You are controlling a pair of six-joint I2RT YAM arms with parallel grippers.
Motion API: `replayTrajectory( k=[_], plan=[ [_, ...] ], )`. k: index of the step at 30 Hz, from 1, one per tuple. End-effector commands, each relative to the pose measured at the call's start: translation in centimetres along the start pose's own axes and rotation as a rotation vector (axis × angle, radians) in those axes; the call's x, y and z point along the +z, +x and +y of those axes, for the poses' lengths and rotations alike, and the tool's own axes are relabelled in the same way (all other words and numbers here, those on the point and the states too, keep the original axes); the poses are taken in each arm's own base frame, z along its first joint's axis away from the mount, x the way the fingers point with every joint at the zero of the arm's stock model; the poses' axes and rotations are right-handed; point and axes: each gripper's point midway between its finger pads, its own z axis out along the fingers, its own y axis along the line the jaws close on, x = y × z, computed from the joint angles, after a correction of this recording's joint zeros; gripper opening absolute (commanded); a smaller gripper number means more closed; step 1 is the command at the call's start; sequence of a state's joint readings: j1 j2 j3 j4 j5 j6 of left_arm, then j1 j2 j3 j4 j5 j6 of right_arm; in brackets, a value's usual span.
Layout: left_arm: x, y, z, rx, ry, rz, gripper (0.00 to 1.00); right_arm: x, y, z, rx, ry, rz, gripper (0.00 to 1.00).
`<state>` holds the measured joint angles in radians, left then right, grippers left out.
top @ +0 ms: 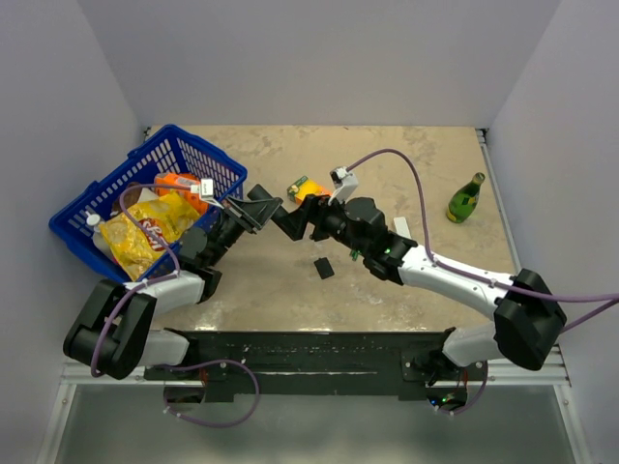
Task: Load the batteries into the remote control
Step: Load the battery into the remote control.
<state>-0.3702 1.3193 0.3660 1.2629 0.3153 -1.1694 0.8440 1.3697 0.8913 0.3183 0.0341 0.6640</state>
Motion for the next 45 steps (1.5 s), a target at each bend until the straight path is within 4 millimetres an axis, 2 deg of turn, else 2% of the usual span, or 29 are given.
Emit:
replayTrajectory(
  k=[1,18,21,30,38,41,45],
  plan=[
    [0.4,-1.2,-3.2,0.035,0.108,-0.04,0.0,0.4,-0.2,0.0,0.017,-0.004,-0.023,0.86],
    [0.2,-1.6,-3.9,0.016,0.133,-0.064,0.0,0.2,0.6,-0.9,0.033,0.003,-0.015,0.85],
    [0.2,-1.6,-3.9,0.015,0.135,-0.059,0.0,0.1,0.2,-0.4,0.026,-0.021,-0.023,0.85],
    [0.1,-1.0,-3.3,0.004,0.14,-0.048,0.0,-1.3,-2.4,1.8,-0.012,-0.081,-0.077,0.91],
    [0.0,-0.9,-3.7,-0.001,0.162,-0.041,0.0,-1.9,-3.4,-0.4,-0.034,0.031,-0.127,0.91],
    [-0.1,-1.0,-4.0,0.002,0.169,-0.043,0.0,-1.8,-3.2,-1.8,-0.044,0.078,-0.123,0.91],
    [-0.1,-1.1,-4.5,0.006,0.18,-0.045,0.0,-1.6,-2.7,-2.7,-0.05,0.093,-0.103,0.91]
  ],
)
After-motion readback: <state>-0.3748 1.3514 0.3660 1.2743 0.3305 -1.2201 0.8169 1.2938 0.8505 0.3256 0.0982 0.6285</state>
